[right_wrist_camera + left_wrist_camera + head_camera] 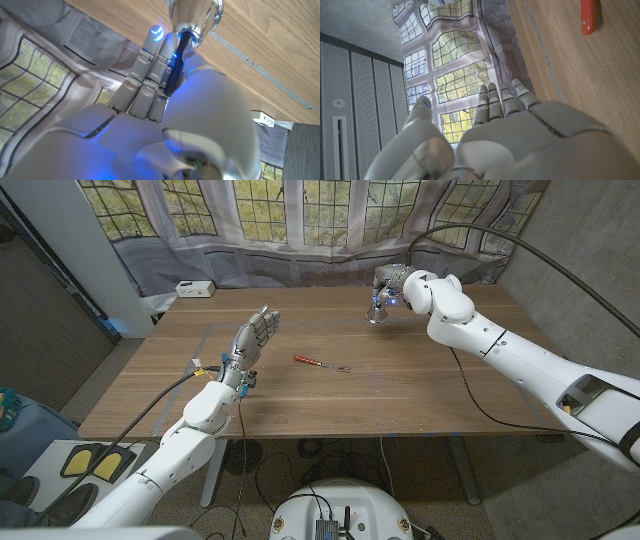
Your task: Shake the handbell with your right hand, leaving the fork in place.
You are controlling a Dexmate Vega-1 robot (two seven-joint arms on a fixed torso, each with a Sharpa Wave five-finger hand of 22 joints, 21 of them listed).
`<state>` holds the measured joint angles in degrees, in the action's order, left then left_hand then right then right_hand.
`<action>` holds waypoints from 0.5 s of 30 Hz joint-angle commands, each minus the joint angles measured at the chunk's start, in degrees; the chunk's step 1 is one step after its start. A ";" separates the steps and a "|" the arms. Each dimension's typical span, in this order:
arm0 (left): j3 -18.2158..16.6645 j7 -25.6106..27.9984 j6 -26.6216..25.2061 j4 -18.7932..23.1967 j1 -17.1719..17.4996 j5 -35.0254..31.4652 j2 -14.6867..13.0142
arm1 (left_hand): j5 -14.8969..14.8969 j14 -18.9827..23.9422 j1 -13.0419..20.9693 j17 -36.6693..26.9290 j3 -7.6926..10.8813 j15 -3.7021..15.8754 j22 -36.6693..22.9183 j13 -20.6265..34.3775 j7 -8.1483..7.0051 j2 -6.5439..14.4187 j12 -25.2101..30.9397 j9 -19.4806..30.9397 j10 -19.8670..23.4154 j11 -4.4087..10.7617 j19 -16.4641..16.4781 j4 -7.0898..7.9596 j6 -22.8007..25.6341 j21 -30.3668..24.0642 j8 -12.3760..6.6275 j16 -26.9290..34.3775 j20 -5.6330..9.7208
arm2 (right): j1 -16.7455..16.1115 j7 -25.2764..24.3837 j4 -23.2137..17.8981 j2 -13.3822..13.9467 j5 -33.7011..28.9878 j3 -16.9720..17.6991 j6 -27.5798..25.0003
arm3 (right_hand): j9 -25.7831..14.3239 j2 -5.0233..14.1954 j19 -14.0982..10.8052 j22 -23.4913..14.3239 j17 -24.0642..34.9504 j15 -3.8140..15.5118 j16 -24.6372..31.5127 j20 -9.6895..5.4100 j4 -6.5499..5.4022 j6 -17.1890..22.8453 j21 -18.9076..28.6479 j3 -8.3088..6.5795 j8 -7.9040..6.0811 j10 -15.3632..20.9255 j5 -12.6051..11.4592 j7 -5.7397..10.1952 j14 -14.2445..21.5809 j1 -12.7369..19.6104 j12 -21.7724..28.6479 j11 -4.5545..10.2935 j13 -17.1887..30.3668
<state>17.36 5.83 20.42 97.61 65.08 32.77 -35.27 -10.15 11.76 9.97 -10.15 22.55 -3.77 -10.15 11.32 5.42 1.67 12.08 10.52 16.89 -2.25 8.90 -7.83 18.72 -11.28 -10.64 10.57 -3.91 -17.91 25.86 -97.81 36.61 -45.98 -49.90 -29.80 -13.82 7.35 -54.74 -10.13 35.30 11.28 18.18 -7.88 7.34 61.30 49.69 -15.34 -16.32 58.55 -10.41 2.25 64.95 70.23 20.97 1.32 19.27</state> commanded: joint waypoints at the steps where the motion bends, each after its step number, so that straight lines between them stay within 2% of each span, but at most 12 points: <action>1: 0.27 0.19 -0.74 -0.24 -0.63 -0.19 0.13 | 0.12 0.42 -0.07 -0.11 0.22 -0.11 -0.16 0.12 0.06 -0.10 0.05 0.09 0.30 -0.14 0.07 0.16 0.22 -0.11 -0.36 0.13 0.05 | 2.36 0.19 5.62 -1.93 1.29 -2.59 0.83 | -0.18 0.56 0.14 -0.07 0.06 0.26 -0.23 -1.27 0.09 0.08 0.33 -0.48 0.23 2.65 -0.17 -0.24 0.29 -0.02 0.37 -1.52 2.58; 5: 0.31 0.36 -0.77 -0.33 -0.69 -0.27 0.22 | 0.12 0.44 -0.07 -0.11 0.22 -0.10 -0.16 0.12 0.13 -0.09 0.02 0.09 0.22 -0.17 0.06 0.16 0.22 -0.11 -0.36 0.14 0.06 | 3.22 0.37 7.64 -2.46 1.78 -3.51 1.27 | -0.18 0.55 0.04 -0.06 0.08 0.28 -0.20 -1.23 0.12 0.09 0.48 -0.47 0.25 2.68 -0.17 -0.30 0.35 -0.01 0.34 -1.14 2.59; 9: 0.33 0.51 -0.71 -0.45 -0.74 -0.35 0.32 | 0.12 0.38 -0.07 -0.11 0.23 -0.12 -0.16 0.12 0.14 -0.09 0.06 0.09 0.32 -0.04 0.06 0.16 0.20 -0.11 -0.35 0.12 0.06 | 4.02 0.38 9.40 -2.97 2.08 -4.38 1.61 | -0.16 0.62 0.08 -0.05 0.07 0.28 -0.21 -1.26 0.12 0.13 0.58 -0.50 0.27 2.68 -0.17 -0.32 0.35 0.00 0.26 -1.57 2.56; 15: 0.36 0.67 -0.60 -0.62 -0.81 -0.44 0.47 | 0.12 0.37 -0.05 -0.11 0.24 -0.08 -0.16 0.12 0.14 -0.08 0.04 0.09 0.27 -0.17 0.05 0.14 0.20 -0.11 -0.36 0.11 0.08 | 4.74 -0.27 11.74 -3.63 2.77 -5.31 1.95 | -0.15 0.67 0.13 -0.04 0.09 0.23 -0.19 -1.25 0.11 0.03 0.74 -0.50 0.35 2.68 -0.16 -0.41 0.40 -0.02 0.17 -1.30 2.55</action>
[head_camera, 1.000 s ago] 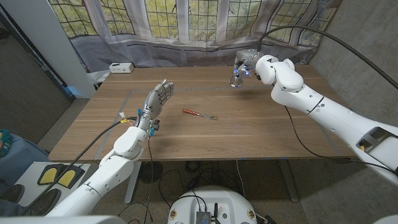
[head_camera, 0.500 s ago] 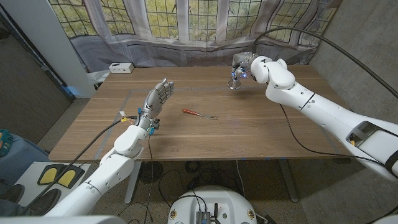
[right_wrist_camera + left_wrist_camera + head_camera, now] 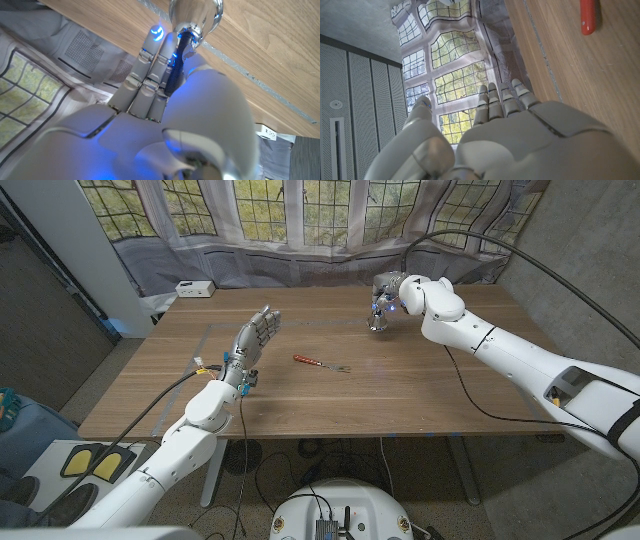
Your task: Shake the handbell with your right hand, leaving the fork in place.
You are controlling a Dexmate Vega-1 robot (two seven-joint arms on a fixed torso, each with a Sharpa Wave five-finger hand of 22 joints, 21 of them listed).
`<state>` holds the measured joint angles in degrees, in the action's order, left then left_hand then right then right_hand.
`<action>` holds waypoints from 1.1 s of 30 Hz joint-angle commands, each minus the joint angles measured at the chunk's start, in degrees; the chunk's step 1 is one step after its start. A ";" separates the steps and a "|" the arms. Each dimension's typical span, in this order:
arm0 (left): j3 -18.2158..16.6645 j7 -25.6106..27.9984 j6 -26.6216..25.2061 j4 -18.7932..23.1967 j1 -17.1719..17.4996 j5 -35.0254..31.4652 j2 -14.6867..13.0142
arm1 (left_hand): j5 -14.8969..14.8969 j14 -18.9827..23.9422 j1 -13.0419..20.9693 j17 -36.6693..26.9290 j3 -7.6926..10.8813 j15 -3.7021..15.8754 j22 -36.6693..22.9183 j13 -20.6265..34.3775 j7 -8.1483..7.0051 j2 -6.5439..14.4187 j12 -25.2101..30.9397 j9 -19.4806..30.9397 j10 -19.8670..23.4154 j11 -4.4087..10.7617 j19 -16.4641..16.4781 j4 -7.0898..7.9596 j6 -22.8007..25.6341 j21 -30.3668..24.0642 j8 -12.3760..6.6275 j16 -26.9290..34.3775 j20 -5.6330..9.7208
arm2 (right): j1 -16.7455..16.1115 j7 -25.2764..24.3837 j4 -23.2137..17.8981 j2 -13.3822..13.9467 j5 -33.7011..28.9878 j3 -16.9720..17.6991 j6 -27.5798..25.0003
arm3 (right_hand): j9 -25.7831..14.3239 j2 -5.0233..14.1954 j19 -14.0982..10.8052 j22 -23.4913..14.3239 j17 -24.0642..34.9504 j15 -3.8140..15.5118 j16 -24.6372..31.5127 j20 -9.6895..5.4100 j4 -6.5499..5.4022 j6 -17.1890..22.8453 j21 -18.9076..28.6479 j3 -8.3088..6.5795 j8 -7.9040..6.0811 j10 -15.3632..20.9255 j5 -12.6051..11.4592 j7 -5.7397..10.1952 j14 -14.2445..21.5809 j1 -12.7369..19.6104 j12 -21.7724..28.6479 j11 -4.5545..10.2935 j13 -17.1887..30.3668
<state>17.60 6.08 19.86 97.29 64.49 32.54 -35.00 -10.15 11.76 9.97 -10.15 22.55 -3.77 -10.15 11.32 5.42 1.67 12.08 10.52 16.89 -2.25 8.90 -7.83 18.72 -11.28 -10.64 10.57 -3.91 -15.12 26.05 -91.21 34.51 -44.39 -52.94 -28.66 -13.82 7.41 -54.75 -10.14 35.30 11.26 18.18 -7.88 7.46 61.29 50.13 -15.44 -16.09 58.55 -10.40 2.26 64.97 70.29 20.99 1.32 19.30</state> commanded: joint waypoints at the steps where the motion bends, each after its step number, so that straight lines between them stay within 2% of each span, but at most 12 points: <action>1: 0.12 0.40 -0.06 -0.32 -0.24 -0.15 0.23 | 0.12 0.36 -0.05 -0.11 0.24 -0.10 -0.15 0.12 0.11 -0.08 0.05 0.09 0.30 -0.19 0.05 0.14 0.20 -0.11 -0.36 0.11 0.08 | 2.04 -0.71 5.59 -1.60 1.29 -2.43 0.97 | -0.15 0.59 0.11 -0.04 0.09 0.27 -0.19 -1.26 0.01 0.06 0.32 -0.40 0.12 2.69 -0.17 -0.43 0.37 -0.06 0.15 -1.29 2.53; 13: 0.45 0.25 -0.69 -0.53 -0.86 -0.26 0.14 | 0.13 0.38 -0.05 -0.11 0.26 -0.12 -0.15 0.12 0.16 -0.07 0.05 0.09 0.30 -0.36 0.05 0.13 0.10 -0.11 -0.33 0.12 0.09 | 2.39 -3.78 9.31 -2.42 1.94 -3.97 1.41 | -0.14 0.59 0.23 -0.01 0.00 0.26 -0.26 -1.25 0.02 0.19 0.65 -0.38 0.16 2.61 -0.15 -0.27 0.36 -0.13 0.01 -1.38 2.66; 23: 0.22 0.40 -0.77 -0.52 -0.72 0.01 0.06 | 0.13 0.37 -0.07 -0.11 0.26 -0.15 -0.15 0.12 0.10 -0.08 0.04 0.09 0.26 0.03 0.03 0.13 0.17 -0.11 -0.36 0.12 -0.01 | 3.19 -4.35 11.30 -3.22 2.56 -5.03 1.48 | -0.19 0.62 0.30 0.01 -0.01 0.20 -0.25 -1.25 -0.03 0.16 0.86 -0.36 0.18 2.60 -0.13 -0.23 0.40 -0.24 -0.19 -1.41 2.55; 33: 0.18 0.21 -1.04 -0.58 -0.78 0.21 -0.14 | 0.13 0.37 -0.07 -0.11 0.27 -0.13 -0.15 0.12 0.10 -0.06 0.05 0.09 0.27 -0.25 0.05 0.12 0.19 -0.11 -0.37 0.12 0.02 | 3.60 -4.87 12.43 -3.48 3.42 -5.74 1.59 | -0.15 0.63 0.31 0.04 -0.08 0.14 -0.33 -1.27 -0.01 0.11 1.07 -0.38 0.25 2.47 -0.11 -0.16 0.29 -0.28 -0.34 -1.47 2.60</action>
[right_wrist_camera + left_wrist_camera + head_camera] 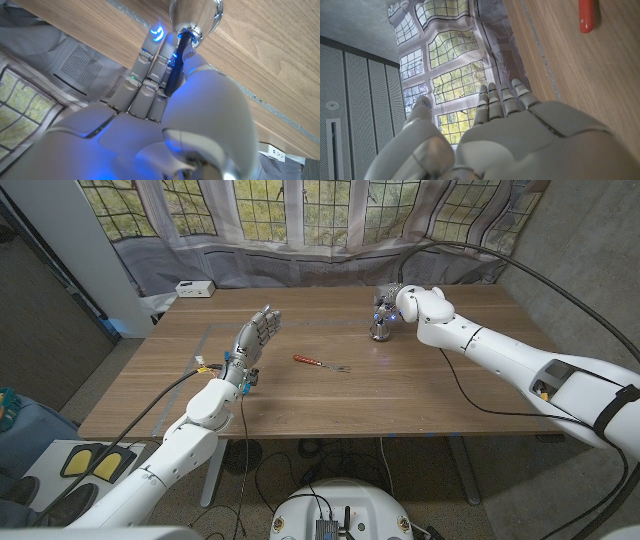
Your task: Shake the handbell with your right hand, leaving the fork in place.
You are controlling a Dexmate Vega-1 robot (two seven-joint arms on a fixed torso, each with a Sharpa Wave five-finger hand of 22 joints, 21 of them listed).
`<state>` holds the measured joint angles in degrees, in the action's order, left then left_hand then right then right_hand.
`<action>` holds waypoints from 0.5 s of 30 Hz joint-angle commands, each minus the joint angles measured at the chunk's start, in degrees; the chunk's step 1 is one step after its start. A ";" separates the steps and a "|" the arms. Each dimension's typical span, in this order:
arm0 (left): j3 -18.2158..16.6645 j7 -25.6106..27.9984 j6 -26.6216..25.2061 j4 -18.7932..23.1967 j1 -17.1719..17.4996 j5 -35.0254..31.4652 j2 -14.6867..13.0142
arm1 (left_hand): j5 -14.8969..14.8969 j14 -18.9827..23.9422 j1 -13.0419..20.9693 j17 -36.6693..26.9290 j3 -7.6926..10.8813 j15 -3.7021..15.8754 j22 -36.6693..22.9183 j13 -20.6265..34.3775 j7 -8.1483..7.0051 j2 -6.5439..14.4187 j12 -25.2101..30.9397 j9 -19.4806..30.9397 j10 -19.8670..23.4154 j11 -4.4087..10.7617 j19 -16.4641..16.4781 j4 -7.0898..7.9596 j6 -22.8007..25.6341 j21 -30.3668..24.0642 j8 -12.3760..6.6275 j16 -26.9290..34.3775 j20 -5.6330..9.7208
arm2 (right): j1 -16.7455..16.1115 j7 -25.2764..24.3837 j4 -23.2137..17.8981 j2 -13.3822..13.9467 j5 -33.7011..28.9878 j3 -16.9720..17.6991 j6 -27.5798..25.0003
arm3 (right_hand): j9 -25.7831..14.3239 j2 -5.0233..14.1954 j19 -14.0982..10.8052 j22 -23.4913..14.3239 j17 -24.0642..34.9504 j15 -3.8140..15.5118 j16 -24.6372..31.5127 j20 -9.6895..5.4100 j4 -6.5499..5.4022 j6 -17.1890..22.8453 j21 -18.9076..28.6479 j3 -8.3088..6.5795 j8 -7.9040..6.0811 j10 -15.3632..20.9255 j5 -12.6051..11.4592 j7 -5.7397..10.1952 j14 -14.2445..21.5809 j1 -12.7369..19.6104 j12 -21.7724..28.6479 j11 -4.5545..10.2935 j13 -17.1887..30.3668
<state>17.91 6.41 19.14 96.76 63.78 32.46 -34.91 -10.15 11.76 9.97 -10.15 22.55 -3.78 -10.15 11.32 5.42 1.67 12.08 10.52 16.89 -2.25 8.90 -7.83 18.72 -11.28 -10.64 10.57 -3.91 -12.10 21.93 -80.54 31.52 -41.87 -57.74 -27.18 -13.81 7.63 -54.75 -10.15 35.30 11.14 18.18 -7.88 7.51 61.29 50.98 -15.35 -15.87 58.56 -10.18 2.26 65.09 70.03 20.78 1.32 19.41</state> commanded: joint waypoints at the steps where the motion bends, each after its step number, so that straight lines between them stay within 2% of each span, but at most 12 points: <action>1: -0.13 -0.13 -0.30 -0.11 -0.07 0.35 -0.20 | 0.13 0.35 -0.07 -0.11 0.27 -0.10 -0.15 0.12 0.06 -0.06 0.07 0.09 0.32 -0.21 0.02 0.12 0.21 -0.10 -0.38 0.12 -0.03 | 0.61 -0.77 1.78 -0.49 0.89 -1.02 0.04 | -0.18 0.38 0.41 0.05 -0.08 0.33 -0.37 -1.28 -0.02 0.05 0.19 -0.50 0.04 2.48 -0.34 -0.14 0.09 0.03 -0.15 -1.49 2.46; 15: -0.19 -0.21 -0.16 -0.41 0.24 0.61 -0.21 | 0.13 0.34 -0.08 -0.11 0.28 -0.08 -0.15 0.12 0.07 -0.07 0.03 0.09 0.21 -0.01 -0.05 0.11 0.16 -0.08 -0.36 0.12 -0.06 | 0.95 -0.93 2.74 -0.78 1.21 -2.03 -0.44 | -0.21 0.53 0.64 0.07 -0.02 0.30 -0.45 -1.26 -0.01 -0.41 0.36 -0.63 0.25 2.27 -0.30 0.01 -0.14 0.02 -0.36 -1.38 2.50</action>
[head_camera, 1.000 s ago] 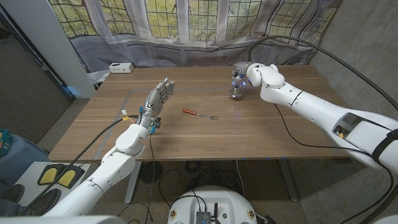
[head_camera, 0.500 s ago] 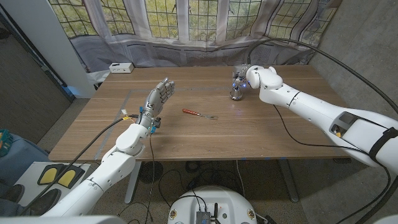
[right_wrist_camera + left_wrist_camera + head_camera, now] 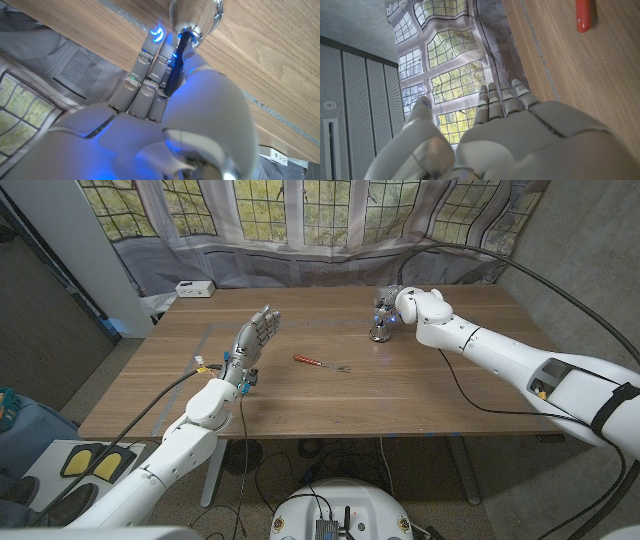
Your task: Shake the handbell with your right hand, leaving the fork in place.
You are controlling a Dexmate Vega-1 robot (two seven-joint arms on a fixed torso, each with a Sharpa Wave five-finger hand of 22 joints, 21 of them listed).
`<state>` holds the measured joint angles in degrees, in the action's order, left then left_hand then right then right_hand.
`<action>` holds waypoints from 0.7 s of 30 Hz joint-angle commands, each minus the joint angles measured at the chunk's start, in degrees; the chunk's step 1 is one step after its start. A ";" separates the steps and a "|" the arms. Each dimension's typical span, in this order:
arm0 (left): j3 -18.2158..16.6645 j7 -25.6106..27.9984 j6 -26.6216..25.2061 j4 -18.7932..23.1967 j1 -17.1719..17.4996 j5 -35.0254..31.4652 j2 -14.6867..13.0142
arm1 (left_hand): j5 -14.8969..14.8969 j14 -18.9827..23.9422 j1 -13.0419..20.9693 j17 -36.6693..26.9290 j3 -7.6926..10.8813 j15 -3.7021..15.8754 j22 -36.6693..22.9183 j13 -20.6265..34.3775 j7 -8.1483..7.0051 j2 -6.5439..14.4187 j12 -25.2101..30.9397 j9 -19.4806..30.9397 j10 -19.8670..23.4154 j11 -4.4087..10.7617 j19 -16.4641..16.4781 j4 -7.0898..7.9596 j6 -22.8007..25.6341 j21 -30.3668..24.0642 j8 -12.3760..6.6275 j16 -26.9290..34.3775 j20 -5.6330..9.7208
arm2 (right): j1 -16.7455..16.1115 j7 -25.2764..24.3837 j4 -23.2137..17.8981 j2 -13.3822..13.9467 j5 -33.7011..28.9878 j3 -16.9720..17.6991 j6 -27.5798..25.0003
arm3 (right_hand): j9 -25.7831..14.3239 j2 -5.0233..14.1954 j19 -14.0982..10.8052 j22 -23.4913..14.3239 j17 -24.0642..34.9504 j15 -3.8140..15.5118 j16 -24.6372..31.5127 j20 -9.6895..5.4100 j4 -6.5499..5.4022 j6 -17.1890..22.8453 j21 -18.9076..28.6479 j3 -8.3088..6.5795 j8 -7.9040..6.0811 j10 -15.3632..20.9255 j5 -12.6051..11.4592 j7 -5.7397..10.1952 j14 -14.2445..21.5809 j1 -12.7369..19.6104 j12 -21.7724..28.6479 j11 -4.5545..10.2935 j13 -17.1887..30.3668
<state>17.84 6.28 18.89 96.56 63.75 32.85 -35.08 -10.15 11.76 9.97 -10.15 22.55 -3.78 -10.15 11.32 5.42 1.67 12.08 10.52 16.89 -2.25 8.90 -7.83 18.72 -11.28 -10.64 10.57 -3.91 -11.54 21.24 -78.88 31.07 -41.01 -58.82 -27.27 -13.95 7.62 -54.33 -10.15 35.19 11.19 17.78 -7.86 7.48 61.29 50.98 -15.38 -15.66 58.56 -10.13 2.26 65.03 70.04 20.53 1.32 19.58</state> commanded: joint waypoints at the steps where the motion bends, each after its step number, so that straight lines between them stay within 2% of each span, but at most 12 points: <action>1: -0.12 -0.09 0.19 -0.27 0.30 0.21 0.01 | 0.13 0.33 -0.08 -0.11 0.28 -0.09 -0.15 0.12 0.08 -0.06 0.02 0.09 0.16 -0.02 -0.10 0.11 0.17 -0.06 -0.36 0.11 -0.08 | 0.44 -0.17 1.17 -0.35 0.32 -1.06 -0.39 | -0.07 0.54 0.23 0.08 0.10 0.36 -0.05 -1.30 0.10 -0.35 0.37 -0.64 0.02 2.21 -0.35 0.02 -0.10 0.10 -0.15 -1.40 2.32; 8: 0.09 -0.12 0.25 -0.50 0.26 0.28 0.27 | 0.13 0.15 -0.07 -0.11 0.29 -0.10 -0.16 0.12 0.07 -0.05 0.03 0.09 0.18 -0.17 -0.29 0.11 0.22 0.00 -0.38 0.05 -0.13 | 0.43 -0.65 1.25 -0.37 0.15 -1.37 -0.70 | -0.03 0.42 0.47 0.11 -0.08 0.02 -0.42 -1.14 0.18 -1.21 0.43 -0.69 0.41 1.89 -0.17 0.24 -0.82 -0.03 -0.46 -1.30 2.18; 12: 0.18 -0.19 0.25 -0.58 0.19 0.33 0.35 | 0.13 0.05 -0.07 -0.11 0.30 -0.12 -0.16 0.12 0.08 -0.03 -0.01 0.09 0.09 -0.07 -0.38 0.11 0.19 0.03 -0.37 0.02 -0.15 | 0.51 -0.46 1.22 -0.29 -0.01 -1.60 -0.91 | 0.00 0.17 0.74 0.14 -0.26 -0.28 -0.72 -0.94 -0.09 -1.73 0.40 -0.45 0.66 1.07 -0.01 0.01 -1.39 -0.74 -0.97 -1.75 1.97; 18: 0.32 -0.23 0.19 -0.63 0.14 0.29 0.38 | 0.12 -0.07 -0.06 -0.11 0.32 -0.10 -0.16 0.12 0.09 0.00 0.01 0.09 0.10 -0.10 -0.60 0.11 0.14 0.09 -0.35 0.00 -0.27 | 0.53 -0.47 1.40 -0.26 -0.09 -1.86 -0.89 | 0.05 -0.85 2.54 0.27 -0.55 -1.07 -2.00 -0.48 -0.08 -4.67 -0.17 0.11 2.00 -1.80 -0.03 -0.77 -4.61 -2.11 -2.40 -2.25 1.75; 19: 0.33 -0.20 0.15 -0.62 0.15 0.29 0.38 | 0.12 -0.08 -0.06 -0.11 0.32 -0.10 -0.16 0.12 0.09 0.00 -0.01 0.09 0.08 -0.14 -0.60 0.11 0.16 0.09 -0.36 0.00 -0.25 | 0.55 -0.44 1.40 -0.23 -0.07 -1.88 -0.80 | 0.06 -0.77 2.75 0.28 -0.61 -1.19 -2.21 -0.42 -0.13 -5.04 -0.25 0.11 2.17 -2.12 -0.06 -0.77 -5.13 -2.29 -2.60 -1.77 1.64; 20: 0.34 -0.22 0.14 -0.61 0.16 0.33 0.39 | 0.12 -0.06 -0.06 -0.11 0.33 -0.13 -0.16 0.12 0.08 0.01 -0.03 0.09 0.02 -0.05 -0.60 0.11 0.14 0.09 -0.35 0.01 -0.27 | 0.54 -0.50 1.42 -0.22 -0.08 -1.90 -0.74 | 0.07 -0.88 3.18 0.30 -0.59 -1.08 -2.35 -0.32 -0.02 -5.88 -0.44 0.14 2.53 -2.85 -0.10 -0.80 -5.64 -2.35 -2.89 -2.28 1.66; 21: 0.34 -0.17 0.15 -0.61 0.17 0.35 0.43 | 0.12 -0.07 -0.06 -0.11 0.33 -0.11 -0.16 0.12 0.06 0.01 -0.02 0.09 0.02 -0.10 -0.61 0.11 0.15 0.09 -0.36 0.01 -0.28 | 0.54 -0.55 1.43 -0.20 -0.04 -1.90 -0.62 | 0.08 -0.95 3.64 0.33 -0.62 -1.35 -2.57 -0.09 -0.15 -6.61 -0.64 0.28 2.85 -3.49 -0.12 -0.70 -6.28 -2.78 -3.14 -2.17 1.70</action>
<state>17.94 6.14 18.97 96.05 63.92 33.10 -34.84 -10.15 11.76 9.97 -10.15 22.55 -3.78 -10.15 11.32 5.42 1.67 12.08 10.52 16.89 -2.25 8.59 -7.83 18.72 -11.28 -10.64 10.57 -4.21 -11.08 20.85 -77.67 30.78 -40.87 -60.33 -28.03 -13.85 6.88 -51.51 -9.86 34.49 8.23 15.68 -6.97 7.45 55.99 50.85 -15.39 -13.36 56.35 -10.15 1.55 61.91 68.14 17.88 -0.87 21.48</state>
